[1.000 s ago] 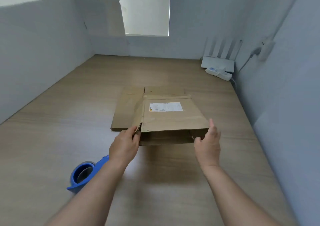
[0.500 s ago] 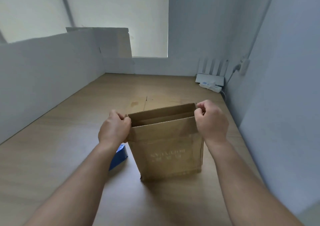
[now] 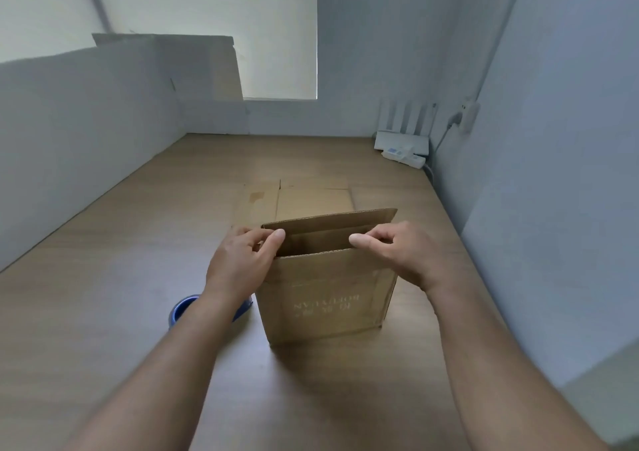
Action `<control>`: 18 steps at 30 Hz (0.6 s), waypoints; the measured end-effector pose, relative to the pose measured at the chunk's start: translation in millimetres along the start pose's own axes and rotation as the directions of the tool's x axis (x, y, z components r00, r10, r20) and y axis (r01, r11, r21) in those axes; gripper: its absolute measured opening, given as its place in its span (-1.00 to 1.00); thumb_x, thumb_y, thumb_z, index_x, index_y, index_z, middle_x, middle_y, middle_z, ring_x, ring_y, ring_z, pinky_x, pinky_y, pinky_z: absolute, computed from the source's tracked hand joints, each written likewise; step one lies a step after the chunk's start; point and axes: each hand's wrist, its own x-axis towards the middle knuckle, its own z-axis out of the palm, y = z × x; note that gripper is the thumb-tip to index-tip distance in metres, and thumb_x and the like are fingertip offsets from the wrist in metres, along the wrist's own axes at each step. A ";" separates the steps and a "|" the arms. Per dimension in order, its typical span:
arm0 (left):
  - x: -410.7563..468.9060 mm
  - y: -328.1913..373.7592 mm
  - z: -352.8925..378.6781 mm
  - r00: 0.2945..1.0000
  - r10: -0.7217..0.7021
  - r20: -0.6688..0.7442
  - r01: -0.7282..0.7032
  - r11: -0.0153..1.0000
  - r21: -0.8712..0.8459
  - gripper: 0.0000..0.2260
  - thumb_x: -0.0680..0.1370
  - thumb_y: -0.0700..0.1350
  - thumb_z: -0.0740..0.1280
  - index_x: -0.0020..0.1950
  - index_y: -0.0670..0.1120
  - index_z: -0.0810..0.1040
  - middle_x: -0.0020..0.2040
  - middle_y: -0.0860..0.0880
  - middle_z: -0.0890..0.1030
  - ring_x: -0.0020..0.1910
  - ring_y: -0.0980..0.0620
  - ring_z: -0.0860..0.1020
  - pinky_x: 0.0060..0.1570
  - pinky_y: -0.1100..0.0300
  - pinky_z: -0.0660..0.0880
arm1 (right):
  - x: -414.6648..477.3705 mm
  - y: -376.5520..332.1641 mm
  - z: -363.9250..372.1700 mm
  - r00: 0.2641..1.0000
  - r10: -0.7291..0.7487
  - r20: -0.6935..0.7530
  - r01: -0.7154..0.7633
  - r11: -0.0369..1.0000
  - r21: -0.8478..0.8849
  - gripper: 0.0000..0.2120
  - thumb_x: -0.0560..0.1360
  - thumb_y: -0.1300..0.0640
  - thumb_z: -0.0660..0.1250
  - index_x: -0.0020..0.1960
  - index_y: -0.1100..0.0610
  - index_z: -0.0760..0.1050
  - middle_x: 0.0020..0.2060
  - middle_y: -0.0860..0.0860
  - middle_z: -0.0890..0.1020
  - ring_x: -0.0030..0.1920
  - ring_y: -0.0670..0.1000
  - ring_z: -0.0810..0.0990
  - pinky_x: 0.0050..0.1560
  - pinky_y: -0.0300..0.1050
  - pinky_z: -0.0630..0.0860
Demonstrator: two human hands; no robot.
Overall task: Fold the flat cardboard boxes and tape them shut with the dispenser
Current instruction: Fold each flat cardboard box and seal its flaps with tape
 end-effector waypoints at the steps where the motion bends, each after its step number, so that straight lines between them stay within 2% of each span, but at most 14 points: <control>1: 1.8 -1.3 0.4 1.000 -0.024 0.014 0.024 1.000 0.006 -0.60 0.56 0.23 0.20 0.10 -0.02 0.66 0.07 0.05 0.47 0.09 0.10 0.42 0.06 0.17 0.39 | -0.5 -1.2 -3.5 0.999 0.012 0.051 -0.014 0.999 0.029 -0.63 0.37 -0.31 0.36 -0.06 -0.05 0.64 -0.15 -0.18 0.62 -0.05 -0.13 0.54 -0.09 -0.17 0.48; 3: 4.7 -5.2 -0.3 0.989 -0.087 0.123 0.095 0.993 -0.066 -0.47 0.46 0.37 0.18 0.02 -0.01 0.67 0.09 0.05 0.41 0.12 0.10 0.39 0.08 0.17 0.38 | 0.4 -0.1 -9.4 0.994 0.025 0.102 -0.034 0.996 0.087 -0.45 0.25 -0.33 0.42 0.12 -0.04 0.60 0.03 -0.15 0.61 0.07 -0.12 0.55 0.09 -0.14 0.51; 4: 5.8 -6.9 -2.0 0.976 -0.103 0.191 0.129 0.983 -0.128 -0.47 0.43 0.40 0.19 0.00 0.01 0.66 0.10 0.04 0.39 0.13 0.10 0.39 0.08 0.20 0.35 | 2.3 2.6 -10.1 0.997 0.020 0.077 -0.027 0.996 0.086 -0.40 0.25 -0.29 0.45 0.20 -0.03 0.55 0.10 -0.12 0.58 0.12 -0.09 0.54 0.13 -0.11 0.51; 5: 6.9 -8.1 -4.6 0.964 -0.101 0.248 0.152 0.968 -0.198 -0.51 0.44 0.37 0.24 0.04 0.01 0.64 0.12 0.04 0.38 0.13 0.12 0.39 0.07 0.25 0.33 | 4.4 5.0 -9.7 1.000 0.014 0.016 -0.015 0.998 0.068 -0.37 0.28 -0.23 0.48 0.29 -0.02 0.48 0.18 -0.08 0.53 0.15 -0.06 0.53 0.15 -0.09 0.50; 7: 9.1 -12.4 -9.7 0.949 -0.072 0.308 0.169 0.939 -0.300 -0.64 0.51 0.15 0.33 0.18 -0.03 0.59 0.16 0.04 0.39 0.11 0.19 0.42 -0.03 0.38 0.35 | 9.8 11.1 -6.8 0.993 0.034 -0.113 -0.030 0.999 0.038 -0.20 0.34 -0.12 0.50 0.47 -0.01 0.23 0.32 -0.02 0.38 0.21 0.00 0.49 0.18 -0.05 0.48; 9: 12.6 -20.8 -9.7 0.954 -0.060 0.294 0.152 0.941 -0.303 -0.73 0.53 -0.03 0.38 0.22 -0.04 0.57 0.17 0.00 0.40 0.08 0.17 0.45 -0.11 0.41 0.40 | 13.9 14.6 -3.3 0.987 0.086 -0.135 -0.086 0.996 0.002 -0.12 0.36 -0.08 0.50 0.52 -0.03 0.09 0.37 0.02 0.27 0.24 0.04 0.44 0.20 -0.03 0.44; 12: 16.2 -29.7 0.6 0.970 -0.100 0.224 0.149 0.965 -0.216 -0.71 0.50 -0.02 0.42 0.19 0.01 0.49 0.18 -0.03 0.38 0.03 0.12 0.45 0.09 0.22 0.44 | 16.5 23.9 5.5 0.988 0.111 -0.105 -0.109 0.994 0.023 -0.44 0.43 -0.07 0.43 0.37 -0.09 0.33 0.28 0.02 0.35 0.15 0.02 0.46 0.15 -0.05 0.46; 14: 18.7 -30.0 7.1 0.981 -0.131 0.147 0.166 0.950 -0.263 -0.61 0.47 -0.03 0.46 0.21 -0.04 0.38 0.20 -0.04 0.39 0.04 0.06 0.44 0.06 0.18 0.41 | 15.8 29.8 11.2 0.988 0.109 -0.106 -0.100 0.991 0.089 -0.61 0.47 -0.05 0.40 0.27 -0.07 0.45 0.16 -0.01 0.43 0.14 0.00 0.48 0.13 -0.10 0.44; 16: 21.7 -28.7 9.1 0.989 -0.121 0.086 0.143 0.939 -0.313 -0.50 0.46 -0.06 0.48 0.28 -0.03 0.30 0.24 -0.04 0.37 0.09 0.02 0.43 0.03 0.20 0.36 | 14.3 34.7 16.0 0.987 0.100 -0.123 -0.084 0.988 0.132 -0.67 0.48 -0.03 0.39 0.23 -0.02 0.50 0.08 -0.04 0.47 0.14 0.00 0.50 0.14 -0.14 0.42; 18: 24.6 -29.8 11.9 0.989 -0.056 0.135 0.098 0.940 -0.326 -0.54 0.51 -0.06 0.42 0.35 0.08 0.33 0.25 0.01 0.37 0.15 0.01 0.44 0.05 0.23 0.36 | 13.5 36.5 17.2 0.985 0.093 -0.147 -0.069 0.984 0.162 -0.69 0.49 -0.01 0.39 0.22 0.01 0.53 0.06 -0.07 0.51 0.13 -0.03 0.51 0.12 -0.19 0.40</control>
